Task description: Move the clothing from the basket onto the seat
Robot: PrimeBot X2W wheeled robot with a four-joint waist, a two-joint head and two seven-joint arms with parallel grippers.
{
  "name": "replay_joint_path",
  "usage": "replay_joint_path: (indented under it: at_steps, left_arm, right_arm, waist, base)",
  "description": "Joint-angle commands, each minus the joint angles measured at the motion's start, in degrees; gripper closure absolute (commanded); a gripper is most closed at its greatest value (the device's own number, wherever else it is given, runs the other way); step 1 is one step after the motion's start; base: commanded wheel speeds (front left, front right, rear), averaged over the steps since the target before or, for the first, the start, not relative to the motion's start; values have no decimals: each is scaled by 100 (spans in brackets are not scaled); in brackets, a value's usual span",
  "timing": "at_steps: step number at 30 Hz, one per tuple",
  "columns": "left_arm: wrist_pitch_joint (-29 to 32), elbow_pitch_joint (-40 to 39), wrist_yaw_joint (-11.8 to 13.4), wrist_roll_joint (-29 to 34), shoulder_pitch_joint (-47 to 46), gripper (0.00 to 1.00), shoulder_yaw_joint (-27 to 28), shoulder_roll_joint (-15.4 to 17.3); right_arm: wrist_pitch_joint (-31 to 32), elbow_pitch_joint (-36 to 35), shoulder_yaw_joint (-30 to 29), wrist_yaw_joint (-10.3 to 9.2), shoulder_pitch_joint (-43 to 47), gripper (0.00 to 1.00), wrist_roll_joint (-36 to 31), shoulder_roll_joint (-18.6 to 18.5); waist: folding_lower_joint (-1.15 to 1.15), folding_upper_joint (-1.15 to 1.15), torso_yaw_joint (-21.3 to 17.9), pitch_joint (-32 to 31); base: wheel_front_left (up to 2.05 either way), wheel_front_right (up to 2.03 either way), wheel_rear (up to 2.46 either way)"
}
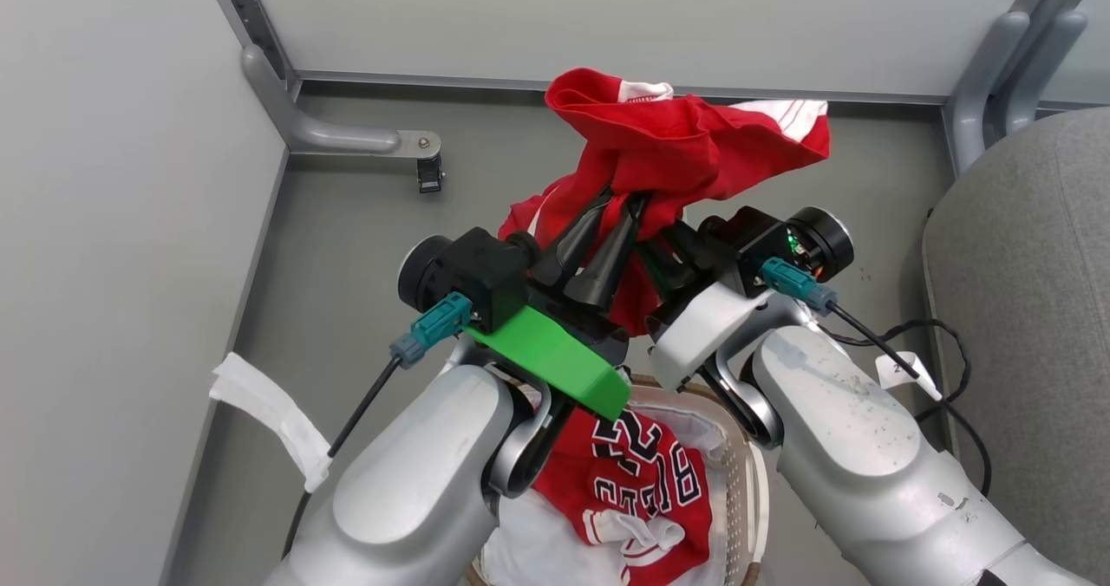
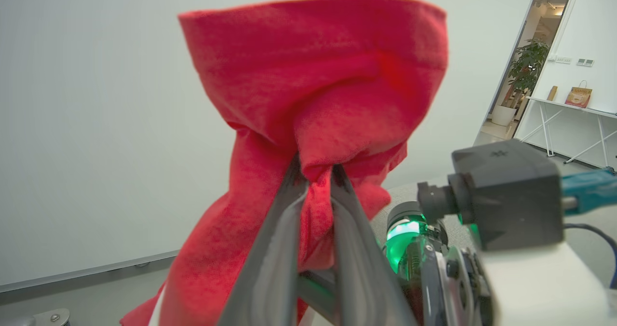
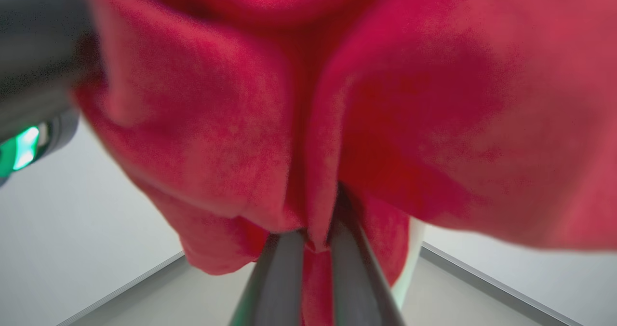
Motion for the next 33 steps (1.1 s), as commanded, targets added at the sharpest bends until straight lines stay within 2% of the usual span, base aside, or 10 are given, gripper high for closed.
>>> replay_joint_path:
  at_steps: [1, 3, 4, 5, 6, 14, 20, 33]
  left_arm:
    - [-21, -49, 28, 71, -77, 100, 37, 7]
    - [-21, -11, 29, 89, -57, 100, 32, 7]
    - [-21, -15, 16, 84, -57, 81, 38, 7]
    - [-21, -14, 10, 93, -59, 14, 49, 7]
    - [-21, -6, 10, 112, -64, 0, 52, 8]
    - [-21, 36, -15, 269, 30, 0, 185, 8]
    - [-13, 91, -71, 440, 125, 0, 322, 9]
    - [-13, 357, -191, 778, 374, 0, 621, 9]
  right_arm:
    - [-13, 18, -26, -6, 37, 100, -24, -26]
    - [-13, 4, -40, -6, 42, 100, -22, -27]
    - [-13, -4, -47, -6, 45, 100, -16, -27]
    - [-13, -19, -56, -6, 45, 100, -16, -26]
    - [-13, -26, -64, -6, 46, 100, -18, -26]
    - [-13, -45, -165, -6, 2, 100, -54, -25]
    - [-13, -223, -315, -6, 192, 100, -150, -25]
    - [-13, -573, -863, -6, 807, 100, -295, -24]
  waist:
    - [0, 0, -16, 10]
    - [0, 0, -33, 13]
    - [0, 0, -41, 15]
    - [0, 0, -51, 20]
    - [0, 0, -60, 24]
    - [0, 0, -218, 62]
    - [0, 0, -590, 63]
    - [0, 0, -2170, -13]
  base:
    - [0, 0, 0]
    - [0, 0, 0]
    - [0, 0, 0]
    - [0, 0, 0]
    - [0, 0, 0]
    - [0, 0, 0]
    - [0, 0, 0]
    - [0, 0, 0]
